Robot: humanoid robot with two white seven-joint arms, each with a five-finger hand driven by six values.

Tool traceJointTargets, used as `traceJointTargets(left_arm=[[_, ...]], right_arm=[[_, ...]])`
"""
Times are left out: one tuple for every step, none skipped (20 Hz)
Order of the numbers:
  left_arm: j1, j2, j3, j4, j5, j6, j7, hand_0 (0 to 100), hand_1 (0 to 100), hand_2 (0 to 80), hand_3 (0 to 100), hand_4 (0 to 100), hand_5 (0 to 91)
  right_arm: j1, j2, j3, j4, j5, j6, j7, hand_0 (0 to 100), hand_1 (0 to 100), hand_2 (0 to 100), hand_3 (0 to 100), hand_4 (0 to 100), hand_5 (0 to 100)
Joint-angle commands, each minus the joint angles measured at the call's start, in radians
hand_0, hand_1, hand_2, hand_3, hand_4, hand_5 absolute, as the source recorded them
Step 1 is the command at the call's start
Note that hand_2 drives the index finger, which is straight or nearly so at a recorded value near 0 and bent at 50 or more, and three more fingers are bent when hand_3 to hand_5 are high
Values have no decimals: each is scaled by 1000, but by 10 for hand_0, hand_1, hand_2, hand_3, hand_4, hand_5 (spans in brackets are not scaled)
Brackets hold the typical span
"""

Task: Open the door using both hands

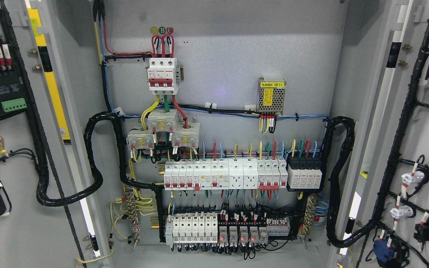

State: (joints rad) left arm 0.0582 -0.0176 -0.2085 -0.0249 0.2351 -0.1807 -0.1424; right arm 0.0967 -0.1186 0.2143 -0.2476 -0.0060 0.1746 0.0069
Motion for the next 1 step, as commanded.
traceJointTargets(left_arm=[[-8,-10,35,49,0,1,-5,0,0,0,0,0,0]], right_arm=[[-17,8,-43,63,21,3,-1,218,41,0,0,0,0]])
